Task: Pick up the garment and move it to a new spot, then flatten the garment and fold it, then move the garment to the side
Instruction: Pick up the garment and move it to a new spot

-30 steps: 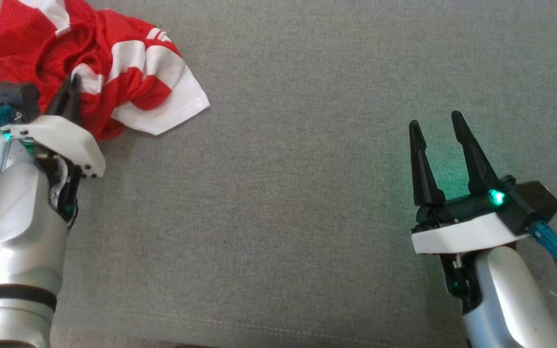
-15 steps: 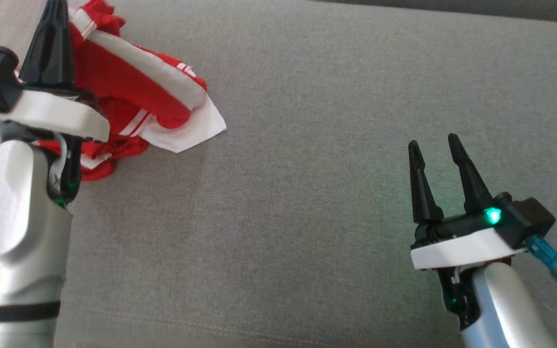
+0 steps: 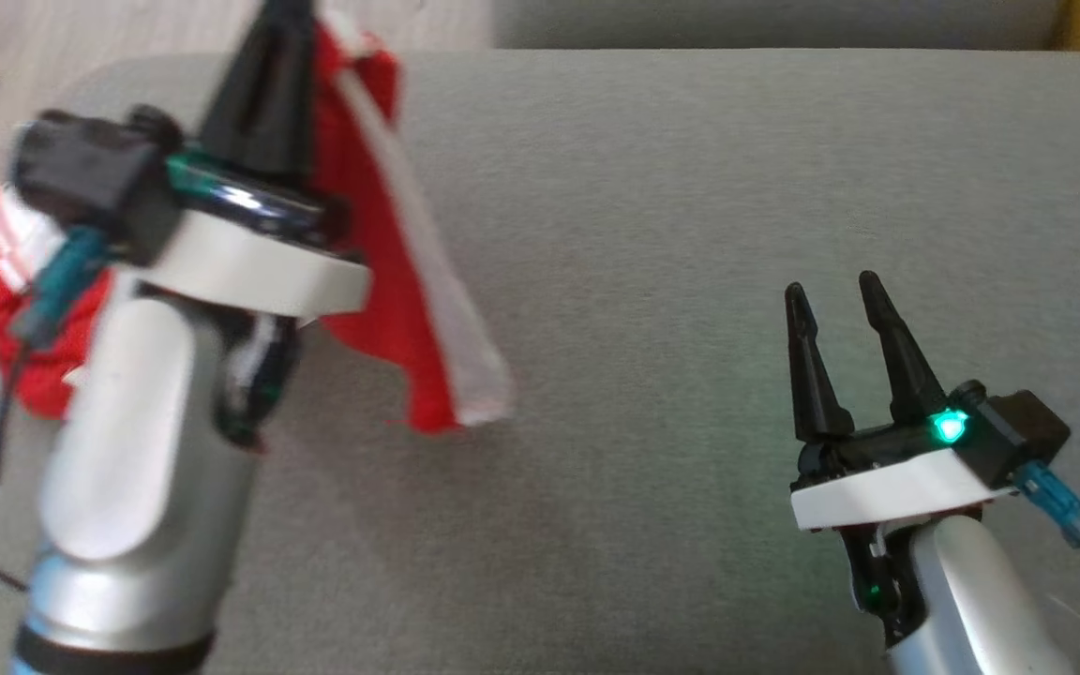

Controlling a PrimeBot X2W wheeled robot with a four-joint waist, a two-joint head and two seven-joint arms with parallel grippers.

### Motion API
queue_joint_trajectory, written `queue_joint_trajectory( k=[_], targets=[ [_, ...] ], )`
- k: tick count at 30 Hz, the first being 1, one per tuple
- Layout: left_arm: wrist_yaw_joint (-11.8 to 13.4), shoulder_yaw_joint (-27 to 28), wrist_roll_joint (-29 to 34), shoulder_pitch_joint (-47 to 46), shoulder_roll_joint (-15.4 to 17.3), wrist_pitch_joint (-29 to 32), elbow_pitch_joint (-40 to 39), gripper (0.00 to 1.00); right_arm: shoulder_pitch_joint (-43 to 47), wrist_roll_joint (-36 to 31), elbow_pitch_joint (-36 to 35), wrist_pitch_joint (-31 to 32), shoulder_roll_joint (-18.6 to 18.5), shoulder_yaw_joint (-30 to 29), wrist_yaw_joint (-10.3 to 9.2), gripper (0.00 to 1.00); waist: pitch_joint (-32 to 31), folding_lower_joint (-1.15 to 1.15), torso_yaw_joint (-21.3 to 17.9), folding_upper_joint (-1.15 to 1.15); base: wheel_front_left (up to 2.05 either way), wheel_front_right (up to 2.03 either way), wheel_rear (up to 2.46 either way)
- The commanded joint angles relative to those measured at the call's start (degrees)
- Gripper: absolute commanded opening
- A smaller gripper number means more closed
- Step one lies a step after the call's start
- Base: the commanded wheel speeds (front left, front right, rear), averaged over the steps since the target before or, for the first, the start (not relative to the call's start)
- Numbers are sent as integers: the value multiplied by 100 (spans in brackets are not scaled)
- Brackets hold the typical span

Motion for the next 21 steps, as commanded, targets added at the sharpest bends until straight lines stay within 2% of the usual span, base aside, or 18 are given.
queue_joint_trajectory(
  k=[1, 7, 13, 16, 21],
  targets=[
    [-29, 75, -66, -217, 13, 83, -268, 0, -109, 61, -185, -61, -6, 109, 44, 100, -100, 0, -245, 0, 0, 0, 0],
    [-97, -499, -240, -373, -435, 268, -180, 0, -132, 209, -225, -62, -6, 46, 44, 100, -243, 0, -831, 0, 0, 0, 0],
    [-132, -1132, -582, -955, -644, 95, 157, 0, -158, 307, -254, -63, -6, -9, 44, 100, -250, 0, -1361, 0, 0, 0, 0],
    [17, -1426, -1056, -1256, -663, -83, 142, 0, -160, 358, -274, -63, -6, 15, 44, 100, -245, 0, -1570, 0, 0, 0, 0],
    [513, -1758, -1963, -1537, -667, -393, -30, 0, -117, 410, -319, -63, -6, 2, 44, 100, -221, 0, -1712, 0, 0, 0, 0]
  ],
)
